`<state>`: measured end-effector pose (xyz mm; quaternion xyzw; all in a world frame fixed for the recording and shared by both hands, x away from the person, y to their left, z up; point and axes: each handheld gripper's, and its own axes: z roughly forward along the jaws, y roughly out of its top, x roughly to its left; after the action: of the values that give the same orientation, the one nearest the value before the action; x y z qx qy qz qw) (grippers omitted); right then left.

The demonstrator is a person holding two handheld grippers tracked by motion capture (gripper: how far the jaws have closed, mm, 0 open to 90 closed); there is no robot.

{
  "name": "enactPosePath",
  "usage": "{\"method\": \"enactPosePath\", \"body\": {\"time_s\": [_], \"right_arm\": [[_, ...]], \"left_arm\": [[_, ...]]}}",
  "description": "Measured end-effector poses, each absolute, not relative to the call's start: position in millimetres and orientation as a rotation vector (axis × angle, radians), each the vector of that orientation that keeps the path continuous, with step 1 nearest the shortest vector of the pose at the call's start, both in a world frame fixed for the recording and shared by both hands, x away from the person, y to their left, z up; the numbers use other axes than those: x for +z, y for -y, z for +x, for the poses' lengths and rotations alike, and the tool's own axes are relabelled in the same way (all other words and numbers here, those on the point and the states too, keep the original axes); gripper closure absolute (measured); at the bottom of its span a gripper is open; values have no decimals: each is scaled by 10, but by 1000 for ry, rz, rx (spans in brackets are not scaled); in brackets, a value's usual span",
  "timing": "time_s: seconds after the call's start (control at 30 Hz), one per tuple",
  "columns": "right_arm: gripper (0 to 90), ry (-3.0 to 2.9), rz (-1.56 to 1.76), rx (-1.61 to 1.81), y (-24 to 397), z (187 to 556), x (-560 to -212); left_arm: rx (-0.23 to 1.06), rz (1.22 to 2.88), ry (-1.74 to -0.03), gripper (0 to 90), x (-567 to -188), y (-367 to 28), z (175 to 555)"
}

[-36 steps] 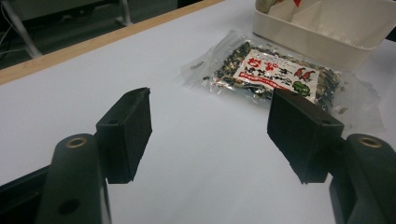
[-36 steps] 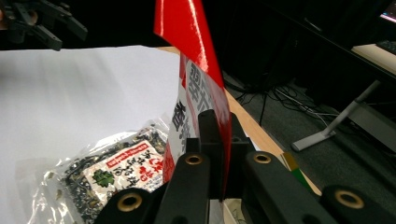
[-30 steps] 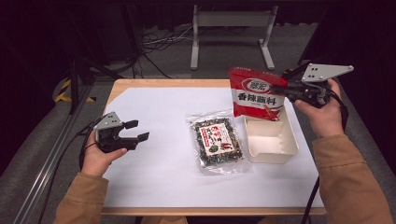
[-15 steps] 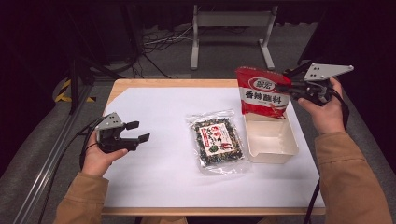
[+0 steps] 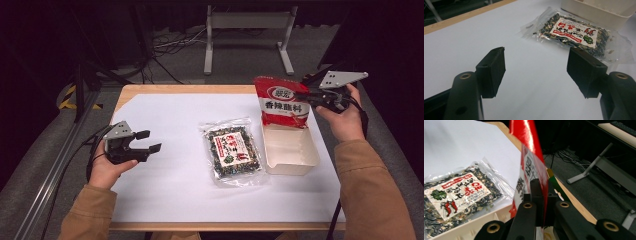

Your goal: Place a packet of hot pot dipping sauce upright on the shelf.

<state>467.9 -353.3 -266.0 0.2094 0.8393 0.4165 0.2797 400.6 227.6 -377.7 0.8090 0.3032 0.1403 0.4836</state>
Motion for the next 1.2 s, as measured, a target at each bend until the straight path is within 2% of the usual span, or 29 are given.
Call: {"method": "enactPosePath", "body": {"time_s": [0.67, 1.2], "right_arm": [[881, -2252, 593, 1127, 3553, 4748, -2921], [894, -2250, 766, 1123, 3726, 4703, -3143]], "left_arm": [[341, 1974, -735, 316, -3778, -2268, 3999], [332, 1977, -739, 316, -3784, -2256, 3994]]}}
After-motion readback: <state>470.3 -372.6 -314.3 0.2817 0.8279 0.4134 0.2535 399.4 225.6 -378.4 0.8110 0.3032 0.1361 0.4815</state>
